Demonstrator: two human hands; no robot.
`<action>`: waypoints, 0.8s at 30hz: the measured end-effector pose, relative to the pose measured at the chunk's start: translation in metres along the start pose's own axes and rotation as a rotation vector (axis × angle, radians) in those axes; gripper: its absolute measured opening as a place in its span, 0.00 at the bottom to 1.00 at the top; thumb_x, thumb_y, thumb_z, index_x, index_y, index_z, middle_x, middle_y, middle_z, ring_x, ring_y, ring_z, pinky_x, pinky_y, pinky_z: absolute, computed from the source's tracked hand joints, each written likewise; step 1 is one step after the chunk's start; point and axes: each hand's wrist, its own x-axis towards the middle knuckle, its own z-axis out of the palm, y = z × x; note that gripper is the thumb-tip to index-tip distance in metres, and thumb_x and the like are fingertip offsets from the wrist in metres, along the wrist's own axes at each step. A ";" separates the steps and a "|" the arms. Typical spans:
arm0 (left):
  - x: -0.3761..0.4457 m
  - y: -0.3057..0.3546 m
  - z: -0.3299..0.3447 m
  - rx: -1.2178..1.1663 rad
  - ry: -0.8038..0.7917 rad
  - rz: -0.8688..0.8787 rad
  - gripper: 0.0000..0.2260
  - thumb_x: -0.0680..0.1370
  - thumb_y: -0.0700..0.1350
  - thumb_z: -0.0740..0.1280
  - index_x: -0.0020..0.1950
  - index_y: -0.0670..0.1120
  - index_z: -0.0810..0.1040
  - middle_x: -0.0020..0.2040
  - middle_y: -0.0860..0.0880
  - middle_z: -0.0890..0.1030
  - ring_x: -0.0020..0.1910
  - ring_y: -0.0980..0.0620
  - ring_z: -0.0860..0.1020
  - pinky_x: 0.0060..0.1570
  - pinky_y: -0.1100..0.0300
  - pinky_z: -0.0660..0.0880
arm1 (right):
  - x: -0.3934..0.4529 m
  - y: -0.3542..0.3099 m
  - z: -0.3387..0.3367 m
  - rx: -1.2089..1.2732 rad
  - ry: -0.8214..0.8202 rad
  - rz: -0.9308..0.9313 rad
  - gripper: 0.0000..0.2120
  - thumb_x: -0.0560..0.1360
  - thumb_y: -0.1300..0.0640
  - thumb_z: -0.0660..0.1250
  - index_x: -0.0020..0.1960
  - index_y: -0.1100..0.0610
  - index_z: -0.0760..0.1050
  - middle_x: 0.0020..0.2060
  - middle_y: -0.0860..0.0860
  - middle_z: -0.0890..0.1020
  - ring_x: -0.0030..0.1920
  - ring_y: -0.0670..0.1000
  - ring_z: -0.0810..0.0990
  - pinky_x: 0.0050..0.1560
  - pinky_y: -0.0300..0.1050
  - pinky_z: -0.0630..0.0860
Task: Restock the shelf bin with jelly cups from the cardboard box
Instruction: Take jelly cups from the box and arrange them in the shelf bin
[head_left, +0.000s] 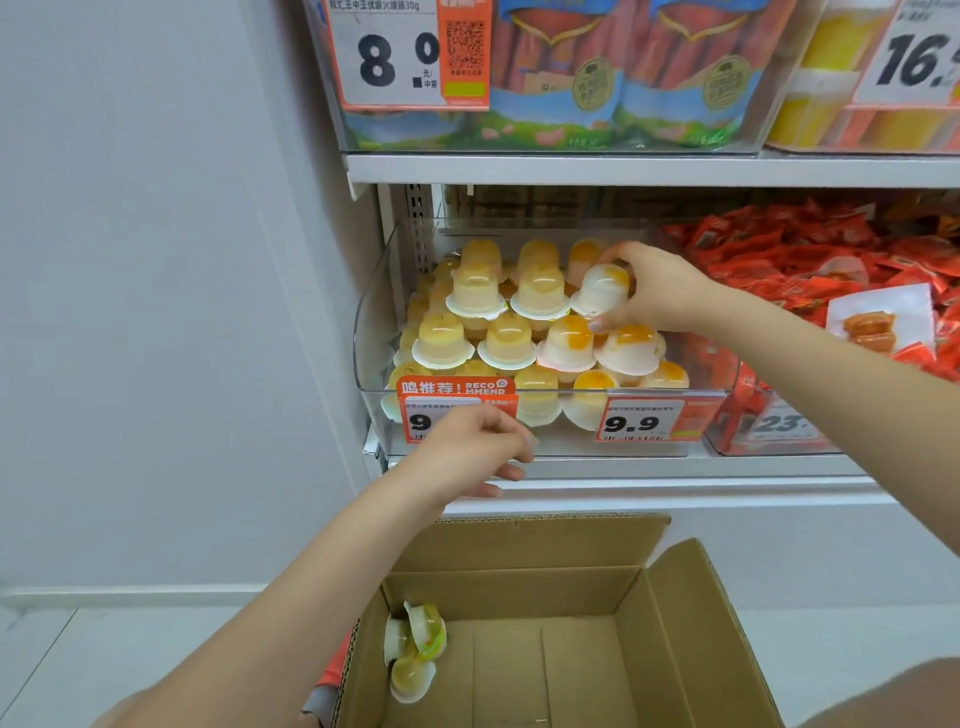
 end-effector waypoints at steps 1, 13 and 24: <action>0.000 -0.001 0.000 0.005 -0.003 0.002 0.03 0.77 0.43 0.66 0.48 0.47 0.80 0.46 0.54 0.83 0.41 0.57 0.82 0.45 0.59 0.79 | -0.004 0.000 0.000 0.034 0.005 0.001 0.42 0.64 0.51 0.79 0.72 0.57 0.63 0.66 0.55 0.73 0.65 0.57 0.72 0.59 0.47 0.70; 0.000 -0.006 0.005 0.072 -0.016 0.023 0.03 0.78 0.42 0.65 0.48 0.47 0.79 0.47 0.51 0.83 0.43 0.56 0.82 0.44 0.60 0.78 | -0.054 0.017 0.028 0.303 0.241 0.110 0.41 0.64 0.58 0.79 0.71 0.51 0.61 0.56 0.54 0.76 0.53 0.56 0.77 0.54 0.48 0.74; 0.002 -0.133 0.030 0.398 0.004 -0.054 0.04 0.76 0.42 0.64 0.45 0.45 0.79 0.37 0.52 0.79 0.38 0.55 0.78 0.37 0.64 0.74 | -0.174 -0.003 0.109 0.126 0.219 -0.742 0.14 0.74 0.64 0.64 0.58 0.57 0.70 0.50 0.50 0.76 0.49 0.50 0.73 0.51 0.39 0.71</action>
